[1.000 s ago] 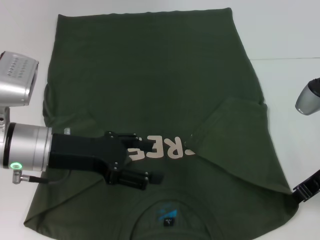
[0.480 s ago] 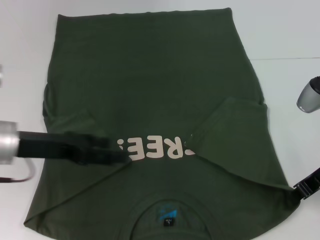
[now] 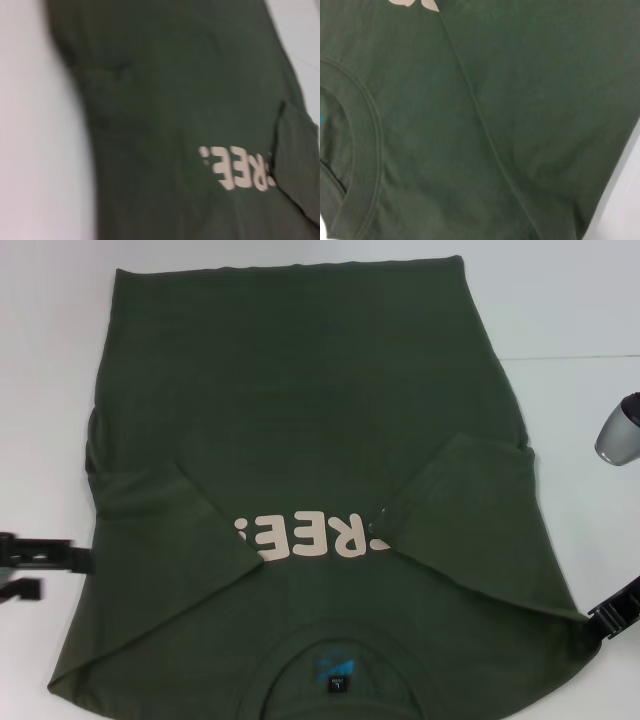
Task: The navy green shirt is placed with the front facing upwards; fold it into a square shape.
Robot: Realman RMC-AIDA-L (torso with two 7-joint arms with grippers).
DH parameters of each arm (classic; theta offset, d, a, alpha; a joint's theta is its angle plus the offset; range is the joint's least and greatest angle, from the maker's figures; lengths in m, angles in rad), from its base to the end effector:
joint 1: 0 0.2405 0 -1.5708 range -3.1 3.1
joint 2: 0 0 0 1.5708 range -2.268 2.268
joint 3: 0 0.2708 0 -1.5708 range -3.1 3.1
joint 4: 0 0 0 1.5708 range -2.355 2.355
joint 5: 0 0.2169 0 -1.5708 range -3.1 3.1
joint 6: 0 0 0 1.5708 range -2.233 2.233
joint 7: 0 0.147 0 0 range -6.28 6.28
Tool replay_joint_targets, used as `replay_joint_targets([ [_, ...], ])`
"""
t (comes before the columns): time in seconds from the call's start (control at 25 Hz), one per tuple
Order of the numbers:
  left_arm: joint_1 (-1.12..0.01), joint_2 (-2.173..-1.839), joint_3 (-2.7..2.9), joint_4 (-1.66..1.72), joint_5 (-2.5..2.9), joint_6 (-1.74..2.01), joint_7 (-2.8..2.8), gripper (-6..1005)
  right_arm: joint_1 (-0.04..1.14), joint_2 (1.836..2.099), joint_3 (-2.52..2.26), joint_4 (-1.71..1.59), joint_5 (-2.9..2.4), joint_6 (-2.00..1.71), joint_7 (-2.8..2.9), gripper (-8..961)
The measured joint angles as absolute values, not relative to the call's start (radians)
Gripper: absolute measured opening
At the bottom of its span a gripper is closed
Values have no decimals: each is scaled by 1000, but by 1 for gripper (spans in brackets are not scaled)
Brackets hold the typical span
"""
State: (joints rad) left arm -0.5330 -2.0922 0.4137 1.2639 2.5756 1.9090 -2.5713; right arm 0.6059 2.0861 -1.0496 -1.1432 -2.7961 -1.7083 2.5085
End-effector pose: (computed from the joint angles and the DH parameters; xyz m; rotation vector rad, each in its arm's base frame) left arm -0.2996 0.3141 0.0980 -2.1032 -1.9232 -0.2425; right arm 0.2742 0.3488 0.0211 -2.4130 1.4105 -0.6411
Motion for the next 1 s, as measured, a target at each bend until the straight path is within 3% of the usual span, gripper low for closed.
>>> replay_joint_targets([
  [0.2, -521, -2078, 318, 1247, 2679, 1926, -2621, 883, 609, 2086, -1049, -1141, -2794, -1706, 2508, 41],
  [1.0, -515, -2086, 350, 1044, 2775, 1818, -2589, 871, 620, 2089, -1057, -1133, -2791, -1705, 2506, 41],
])
